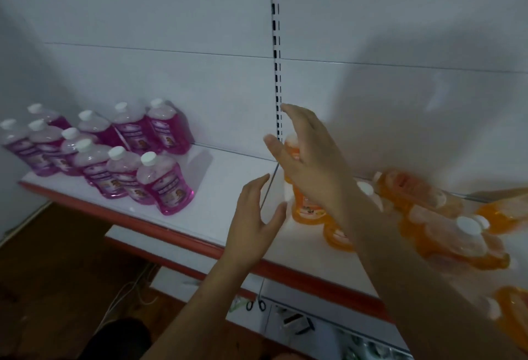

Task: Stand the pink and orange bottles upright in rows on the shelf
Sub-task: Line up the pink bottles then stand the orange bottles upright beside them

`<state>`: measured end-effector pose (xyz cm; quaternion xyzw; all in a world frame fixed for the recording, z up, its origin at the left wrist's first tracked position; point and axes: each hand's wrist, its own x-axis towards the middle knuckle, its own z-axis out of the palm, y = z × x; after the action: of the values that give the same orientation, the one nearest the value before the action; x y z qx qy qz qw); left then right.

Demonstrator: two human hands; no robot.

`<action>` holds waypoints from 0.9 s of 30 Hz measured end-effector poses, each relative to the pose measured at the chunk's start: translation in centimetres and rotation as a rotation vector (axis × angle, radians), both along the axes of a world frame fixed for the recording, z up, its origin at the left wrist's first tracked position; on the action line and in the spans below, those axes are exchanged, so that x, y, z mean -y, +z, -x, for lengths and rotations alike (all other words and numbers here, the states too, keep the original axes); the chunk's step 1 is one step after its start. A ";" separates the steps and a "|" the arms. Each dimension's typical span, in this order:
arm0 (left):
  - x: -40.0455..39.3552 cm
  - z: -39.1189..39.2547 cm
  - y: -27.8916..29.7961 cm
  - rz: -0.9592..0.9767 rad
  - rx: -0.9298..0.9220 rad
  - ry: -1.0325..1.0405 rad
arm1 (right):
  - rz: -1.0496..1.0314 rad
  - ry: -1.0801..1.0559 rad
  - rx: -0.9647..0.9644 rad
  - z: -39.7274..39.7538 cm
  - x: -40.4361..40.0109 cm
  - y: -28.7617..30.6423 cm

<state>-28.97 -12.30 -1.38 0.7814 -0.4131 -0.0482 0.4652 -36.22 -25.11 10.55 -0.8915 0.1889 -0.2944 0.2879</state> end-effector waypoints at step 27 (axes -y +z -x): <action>-22.6 -13.6 0.8 -0.028 -0.139 0.278 | -0.026 0.211 0.003 -16.4 -17.2 -2.3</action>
<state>-15.39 10.25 -0.54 0.8322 -0.2669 -0.0432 0.4840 -19.84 -7.88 8.26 -0.9022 0.0973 -0.2614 0.3290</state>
